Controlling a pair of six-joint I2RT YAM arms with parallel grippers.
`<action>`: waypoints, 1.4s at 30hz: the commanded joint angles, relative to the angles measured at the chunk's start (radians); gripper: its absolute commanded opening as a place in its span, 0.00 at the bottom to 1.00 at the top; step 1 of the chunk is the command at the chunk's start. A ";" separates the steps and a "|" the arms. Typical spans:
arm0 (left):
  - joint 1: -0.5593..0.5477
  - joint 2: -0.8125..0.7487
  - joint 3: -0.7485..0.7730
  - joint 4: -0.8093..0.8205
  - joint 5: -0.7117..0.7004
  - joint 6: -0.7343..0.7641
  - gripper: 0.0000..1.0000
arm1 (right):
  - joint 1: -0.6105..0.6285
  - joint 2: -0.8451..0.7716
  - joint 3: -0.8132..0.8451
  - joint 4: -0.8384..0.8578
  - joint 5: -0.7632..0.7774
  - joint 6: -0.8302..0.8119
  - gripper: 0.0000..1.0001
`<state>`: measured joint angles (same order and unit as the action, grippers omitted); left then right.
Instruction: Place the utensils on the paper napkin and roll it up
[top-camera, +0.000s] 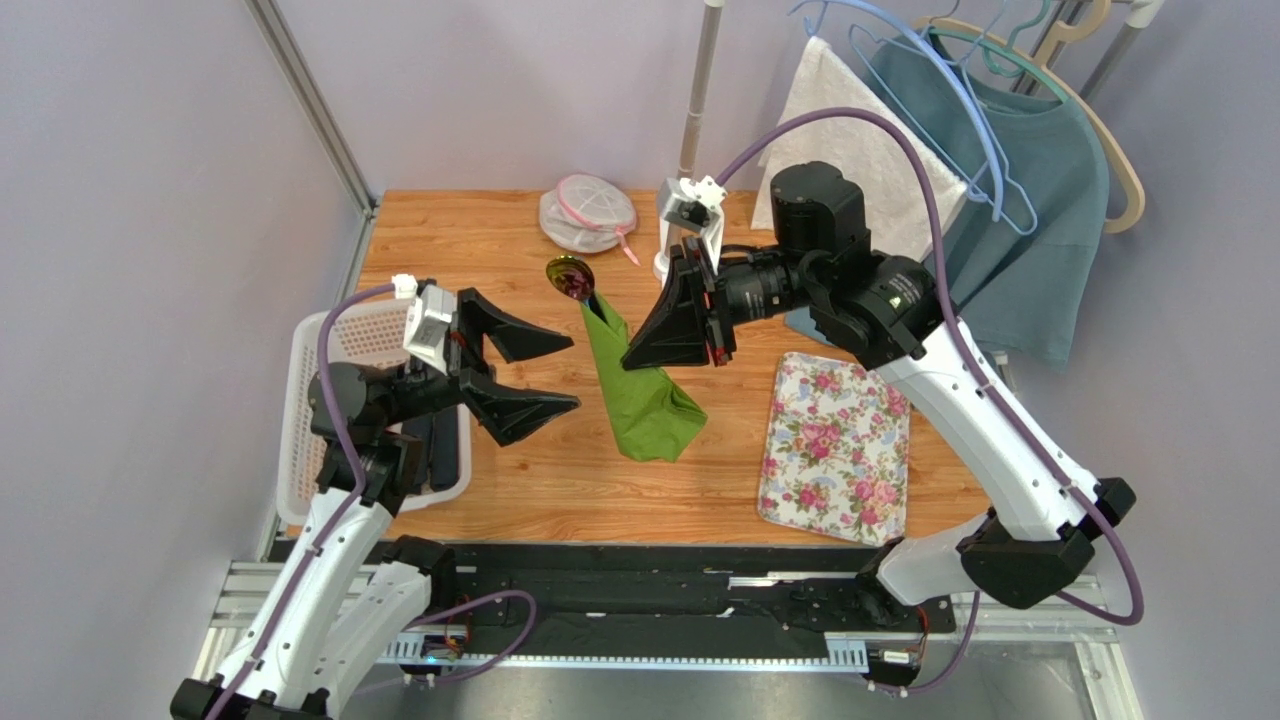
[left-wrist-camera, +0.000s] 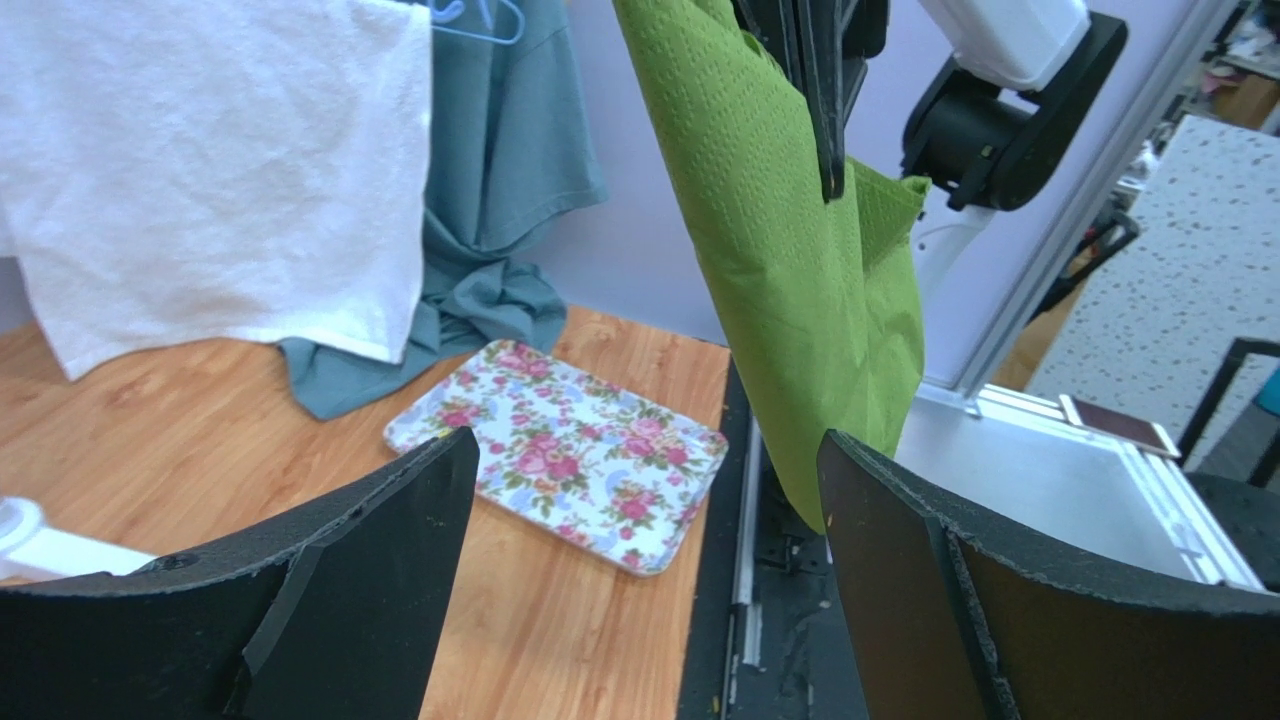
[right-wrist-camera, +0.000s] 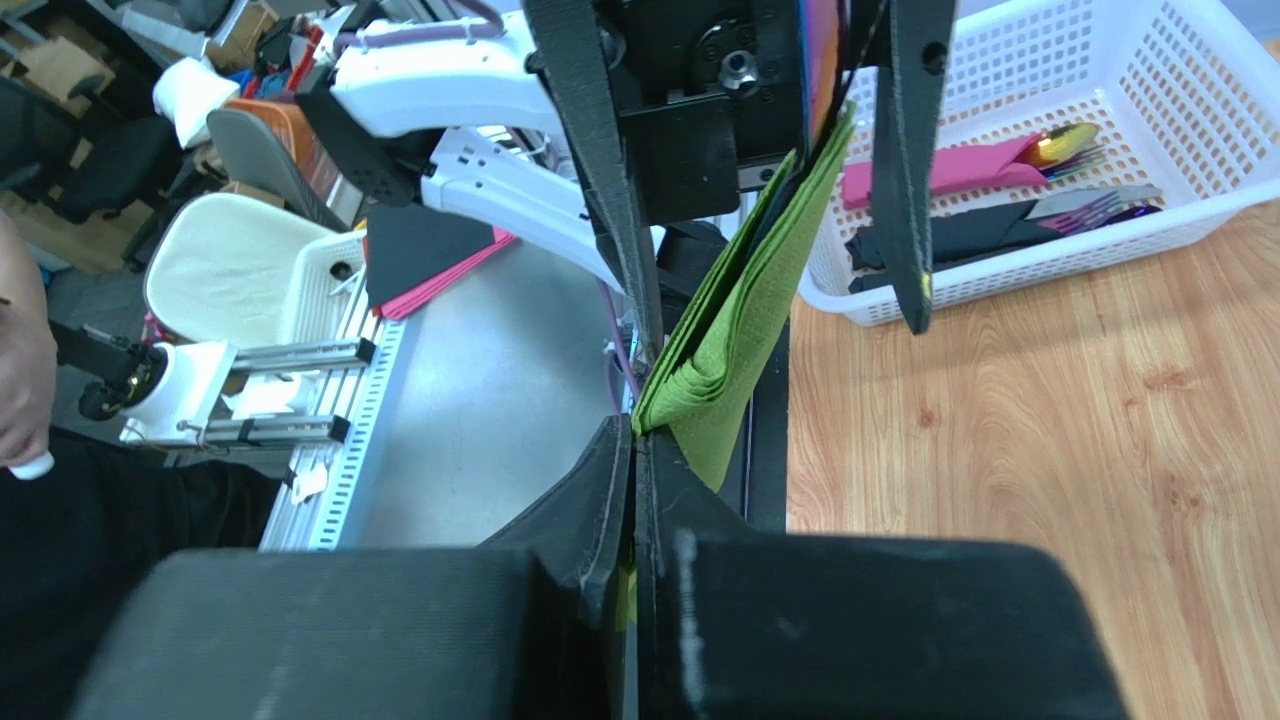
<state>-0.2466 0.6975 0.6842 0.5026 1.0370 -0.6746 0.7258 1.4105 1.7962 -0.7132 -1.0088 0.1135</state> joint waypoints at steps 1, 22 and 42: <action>-0.054 0.022 0.057 0.066 -0.025 -0.051 0.91 | 0.033 -0.042 -0.006 0.001 0.035 -0.080 0.00; -0.260 0.155 0.192 0.105 -0.055 -0.114 0.70 | 0.106 -0.033 0.005 0.003 0.065 -0.109 0.00; -0.266 0.131 0.181 0.113 0.001 -0.151 0.00 | 0.104 -0.084 -0.072 -0.017 0.125 -0.184 0.00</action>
<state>-0.5102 0.8547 0.8444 0.5747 1.0340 -0.8104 0.8246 1.3705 1.7393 -0.7425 -0.9173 -0.0174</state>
